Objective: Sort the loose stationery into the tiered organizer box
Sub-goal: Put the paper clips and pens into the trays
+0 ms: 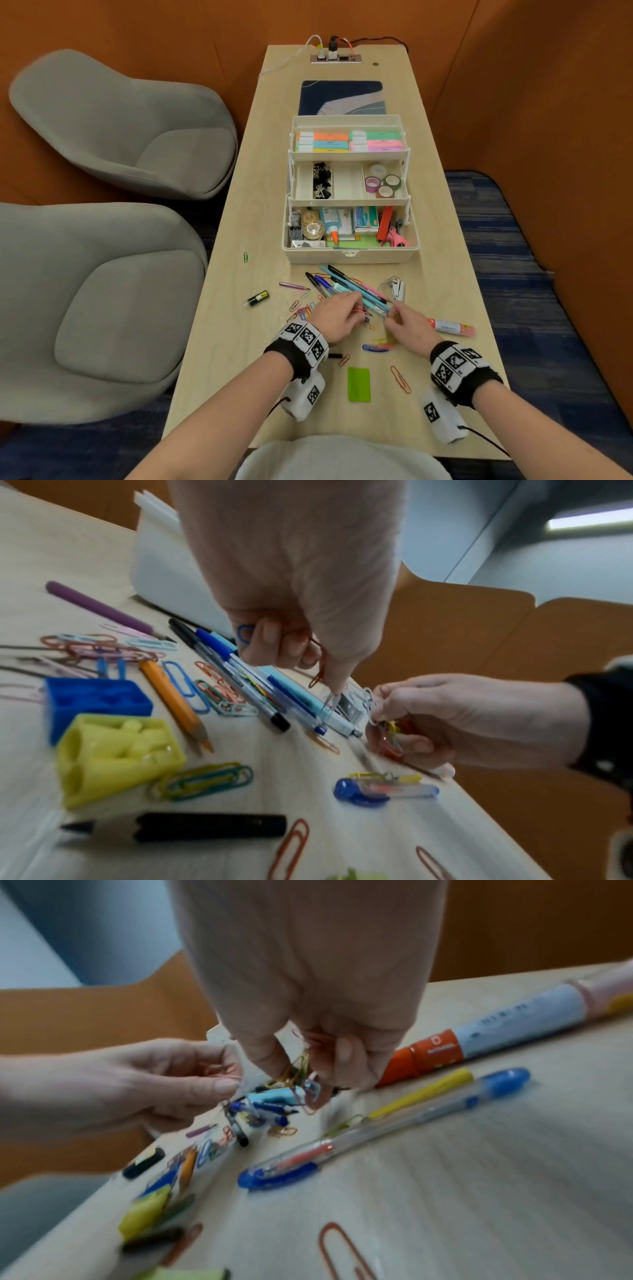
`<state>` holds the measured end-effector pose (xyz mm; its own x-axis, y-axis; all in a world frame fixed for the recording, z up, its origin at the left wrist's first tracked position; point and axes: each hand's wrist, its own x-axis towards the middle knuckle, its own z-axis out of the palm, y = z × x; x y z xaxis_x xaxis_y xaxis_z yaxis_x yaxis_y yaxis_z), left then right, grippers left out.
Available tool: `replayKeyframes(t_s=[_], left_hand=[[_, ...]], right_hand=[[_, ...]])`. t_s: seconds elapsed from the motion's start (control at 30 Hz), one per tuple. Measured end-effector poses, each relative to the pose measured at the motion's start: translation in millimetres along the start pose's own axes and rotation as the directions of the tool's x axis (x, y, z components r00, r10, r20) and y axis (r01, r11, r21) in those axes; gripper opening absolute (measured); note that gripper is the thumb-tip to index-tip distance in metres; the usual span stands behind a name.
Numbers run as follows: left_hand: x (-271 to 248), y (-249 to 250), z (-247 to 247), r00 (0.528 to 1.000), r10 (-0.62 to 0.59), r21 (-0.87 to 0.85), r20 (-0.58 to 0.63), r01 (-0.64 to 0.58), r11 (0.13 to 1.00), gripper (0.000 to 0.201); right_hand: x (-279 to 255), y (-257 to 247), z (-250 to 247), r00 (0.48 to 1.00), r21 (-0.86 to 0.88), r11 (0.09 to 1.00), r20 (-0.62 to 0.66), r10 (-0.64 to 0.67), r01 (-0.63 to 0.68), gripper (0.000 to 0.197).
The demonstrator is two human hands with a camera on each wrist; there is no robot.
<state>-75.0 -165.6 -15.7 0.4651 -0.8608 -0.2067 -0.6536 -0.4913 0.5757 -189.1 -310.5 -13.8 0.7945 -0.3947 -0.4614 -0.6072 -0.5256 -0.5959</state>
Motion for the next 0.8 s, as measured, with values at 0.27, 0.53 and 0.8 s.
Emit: replayKeyframes(t_s=[0.27, 0.53, 0.8], left_hand=[[-18, -24, -3, 0.972, -0.234, -0.62, 0.027, 0.2, 0.759, 0.01], [-11, -30, -17, 0.856, -0.478, -0.963, 0.199, 0.262, 0.07, 0.031], [-2, -65, -56, 0.815, -0.558, -0.923, 0.157, 0.322, 0.211, 0.053]], right_hand=[[4, 4, 2, 0.965, 0.821, 0.516, 0.157, 0.211, -0.246, 0.008], [3, -14, 5, 0.92, 0.933, 0.088, 0.322, 0.222, -0.348, 0.014], [7, -30, 13, 0.923, 0.898, 0.234, 0.33, 0.2, -0.372, 0.051]])
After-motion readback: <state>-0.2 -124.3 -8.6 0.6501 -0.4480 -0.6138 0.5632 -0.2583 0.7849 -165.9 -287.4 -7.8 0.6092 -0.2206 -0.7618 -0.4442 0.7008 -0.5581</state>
